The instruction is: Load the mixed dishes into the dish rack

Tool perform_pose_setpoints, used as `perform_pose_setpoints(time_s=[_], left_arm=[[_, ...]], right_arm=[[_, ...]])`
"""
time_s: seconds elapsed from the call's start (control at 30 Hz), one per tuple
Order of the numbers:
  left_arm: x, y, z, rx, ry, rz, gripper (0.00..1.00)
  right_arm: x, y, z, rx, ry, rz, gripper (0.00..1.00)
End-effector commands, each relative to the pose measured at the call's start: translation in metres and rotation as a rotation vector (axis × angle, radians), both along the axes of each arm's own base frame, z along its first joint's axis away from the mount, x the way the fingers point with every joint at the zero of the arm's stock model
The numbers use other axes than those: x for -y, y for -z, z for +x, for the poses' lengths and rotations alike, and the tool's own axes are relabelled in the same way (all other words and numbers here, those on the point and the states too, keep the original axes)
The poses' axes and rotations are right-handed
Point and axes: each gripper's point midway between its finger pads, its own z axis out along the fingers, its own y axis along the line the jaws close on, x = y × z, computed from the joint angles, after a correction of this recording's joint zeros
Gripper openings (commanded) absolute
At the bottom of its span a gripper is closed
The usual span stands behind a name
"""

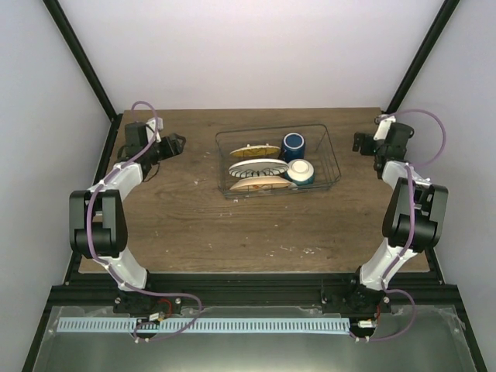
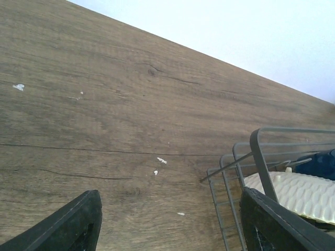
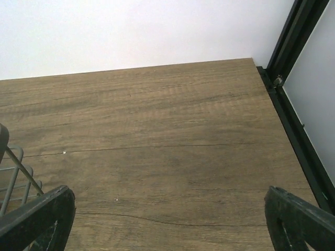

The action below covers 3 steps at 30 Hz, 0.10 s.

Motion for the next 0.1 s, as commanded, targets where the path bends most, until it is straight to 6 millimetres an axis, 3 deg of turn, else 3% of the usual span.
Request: perform_pose_setpoints(time_s=[0.0,0.07], left_arm=[[-0.0036,-0.0007,0.004,0.03,0.001,0.021,0.73],[-0.0033,-0.0002,0.0044,0.026,0.006,0.021,0.72]], right_arm=[[-0.0008,-0.0244,0.0064,0.068,-0.016,-0.018,1.0],[-0.002,-0.0223,0.0058,0.067,-0.023,-0.014,1.0]])
